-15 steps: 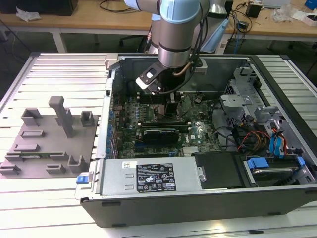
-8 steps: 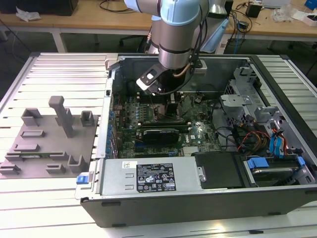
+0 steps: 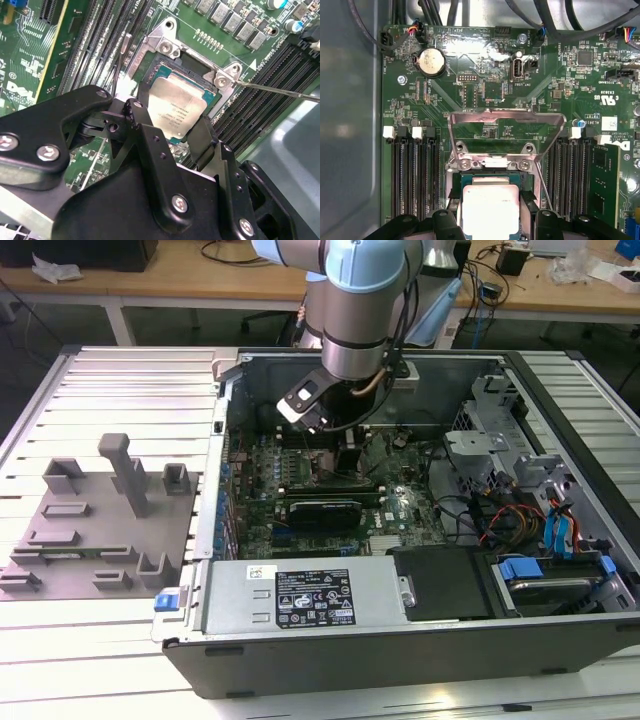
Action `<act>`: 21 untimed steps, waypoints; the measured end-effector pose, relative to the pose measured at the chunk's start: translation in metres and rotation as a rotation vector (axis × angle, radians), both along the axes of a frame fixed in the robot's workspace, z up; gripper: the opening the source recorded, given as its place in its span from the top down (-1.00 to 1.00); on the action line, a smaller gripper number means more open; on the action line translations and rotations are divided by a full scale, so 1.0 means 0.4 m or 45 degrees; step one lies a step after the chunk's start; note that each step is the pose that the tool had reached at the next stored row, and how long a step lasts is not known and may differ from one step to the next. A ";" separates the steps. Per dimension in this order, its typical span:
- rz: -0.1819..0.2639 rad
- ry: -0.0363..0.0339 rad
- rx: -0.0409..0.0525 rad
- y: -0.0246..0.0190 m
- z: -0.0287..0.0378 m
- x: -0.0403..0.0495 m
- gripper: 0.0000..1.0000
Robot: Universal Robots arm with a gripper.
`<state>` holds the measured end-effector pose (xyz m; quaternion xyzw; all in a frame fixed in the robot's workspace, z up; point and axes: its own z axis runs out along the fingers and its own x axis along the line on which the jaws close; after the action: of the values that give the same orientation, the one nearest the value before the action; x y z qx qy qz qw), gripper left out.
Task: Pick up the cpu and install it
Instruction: 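Place the cpu into insertion slot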
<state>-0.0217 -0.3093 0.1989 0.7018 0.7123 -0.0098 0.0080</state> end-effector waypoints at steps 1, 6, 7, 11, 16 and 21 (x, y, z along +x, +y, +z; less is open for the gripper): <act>0.000 -0.0001 0.000 0.000 0.000 -0.004 -0.09; 0.000 0.0001 0.000 0.000 -0.001 -0.005 -0.09; 0.000 0.0000 0.000 0.000 -0.001 -0.003 -0.09; 0.000 0.0000 0.000 -0.002 -0.001 0.000 -0.09; -0.001 0.0000 0.000 -0.007 -0.001 -0.001 -0.09; -0.030 -0.0003 0.000 -0.007 -0.002 0.004 -0.09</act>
<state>-0.0203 -0.3121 0.1981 0.7101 0.7040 -0.0099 0.0080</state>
